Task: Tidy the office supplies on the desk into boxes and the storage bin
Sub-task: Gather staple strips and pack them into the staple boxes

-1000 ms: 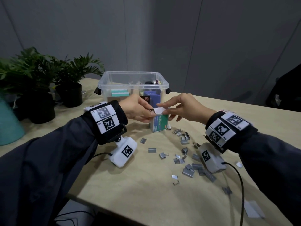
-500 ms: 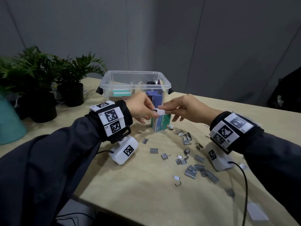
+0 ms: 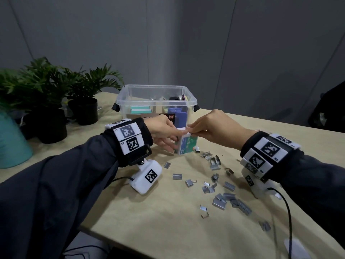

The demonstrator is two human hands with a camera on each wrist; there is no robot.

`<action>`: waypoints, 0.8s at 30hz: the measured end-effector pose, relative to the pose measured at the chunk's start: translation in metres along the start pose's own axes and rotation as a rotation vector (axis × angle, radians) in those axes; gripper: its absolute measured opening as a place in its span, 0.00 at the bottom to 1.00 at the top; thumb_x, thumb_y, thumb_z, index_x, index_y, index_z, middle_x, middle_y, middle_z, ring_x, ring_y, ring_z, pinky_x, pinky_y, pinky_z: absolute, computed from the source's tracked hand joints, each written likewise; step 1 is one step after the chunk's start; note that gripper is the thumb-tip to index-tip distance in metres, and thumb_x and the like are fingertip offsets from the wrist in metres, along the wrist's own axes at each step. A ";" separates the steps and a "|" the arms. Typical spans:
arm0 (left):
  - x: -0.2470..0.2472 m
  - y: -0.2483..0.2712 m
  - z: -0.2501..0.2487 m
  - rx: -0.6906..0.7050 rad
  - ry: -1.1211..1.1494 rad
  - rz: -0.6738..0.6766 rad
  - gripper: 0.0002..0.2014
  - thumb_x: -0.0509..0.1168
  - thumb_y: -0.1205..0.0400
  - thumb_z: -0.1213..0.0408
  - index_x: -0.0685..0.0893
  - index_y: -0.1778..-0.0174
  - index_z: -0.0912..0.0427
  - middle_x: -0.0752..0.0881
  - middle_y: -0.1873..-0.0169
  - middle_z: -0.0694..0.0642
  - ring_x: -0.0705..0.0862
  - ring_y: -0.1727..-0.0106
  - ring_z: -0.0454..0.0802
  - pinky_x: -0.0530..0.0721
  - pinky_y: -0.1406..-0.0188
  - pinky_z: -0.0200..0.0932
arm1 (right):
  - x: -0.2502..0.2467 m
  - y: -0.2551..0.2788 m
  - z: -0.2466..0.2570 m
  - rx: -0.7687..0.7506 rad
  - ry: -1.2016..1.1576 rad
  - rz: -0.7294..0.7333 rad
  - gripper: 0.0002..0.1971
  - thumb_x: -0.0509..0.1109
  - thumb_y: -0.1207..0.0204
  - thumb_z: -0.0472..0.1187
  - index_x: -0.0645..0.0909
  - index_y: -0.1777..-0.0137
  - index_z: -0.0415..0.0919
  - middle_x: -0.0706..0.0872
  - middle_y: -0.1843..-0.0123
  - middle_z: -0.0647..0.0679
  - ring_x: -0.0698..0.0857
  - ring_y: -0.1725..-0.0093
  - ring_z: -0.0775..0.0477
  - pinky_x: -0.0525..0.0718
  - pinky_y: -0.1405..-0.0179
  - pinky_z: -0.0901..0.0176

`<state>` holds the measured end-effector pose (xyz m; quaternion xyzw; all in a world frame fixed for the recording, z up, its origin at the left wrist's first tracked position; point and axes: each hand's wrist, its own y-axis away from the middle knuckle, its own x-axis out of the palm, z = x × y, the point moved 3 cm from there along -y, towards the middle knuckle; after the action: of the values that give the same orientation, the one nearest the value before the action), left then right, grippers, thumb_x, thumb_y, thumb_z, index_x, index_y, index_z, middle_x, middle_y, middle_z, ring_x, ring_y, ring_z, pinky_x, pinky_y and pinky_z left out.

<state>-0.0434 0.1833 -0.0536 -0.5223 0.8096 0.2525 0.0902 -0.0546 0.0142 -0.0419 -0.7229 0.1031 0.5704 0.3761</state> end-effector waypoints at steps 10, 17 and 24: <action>0.000 -0.003 0.003 0.012 -0.065 -0.034 0.12 0.69 0.18 0.59 0.82 0.44 0.62 0.88 0.55 0.63 0.90 0.65 0.55 0.91 0.67 0.50 | 0.005 0.006 -0.016 0.227 -0.299 0.150 0.11 0.77 0.25 0.38 0.91 0.43 0.46 0.84 0.32 0.48 0.89 0.50 0.50 0.84 0.51 0.74; 0.011 -0.006 -0.013 0.202 -0.472 -0.080 0.22 0.61 0.14 0.51 0.84 0.47 0.71 0.88 0.58 0.64 0.89 0.64 0.57 0.89 0.72 0.45 | -0.002 0.011 -0.030 0.663 -0.841 0.052 0.09 0.70 0.20 0.27 0.89 0.44 0.32 0.91 0.45 0.37 0.91 0.47 0.38 0.90 0.48 0.57; 0.018 -0.009 -0.025 0.312 -0.877 -0.142 0.19 0.70 0.19 0.56 0.82 0.45 0.70 0.88 0.50 0.64 0.88 0.54 0.59 0.87 0.55 0.50 | 0.007 0.007 -0.021 0.642 -0.596 0.524 0.19 0.70 0.20 0.29 0.79 0.31 0.43 0.84 0.34 0.48 0.87 0.42 0.47 0.89 0.50 0.59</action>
<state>-0.0402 0.1534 -0.0427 -0.4006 0.6854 0.3179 0.5182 -0.0408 -0.0024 -0.0497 -0.3269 0.3392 0.7665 0.4365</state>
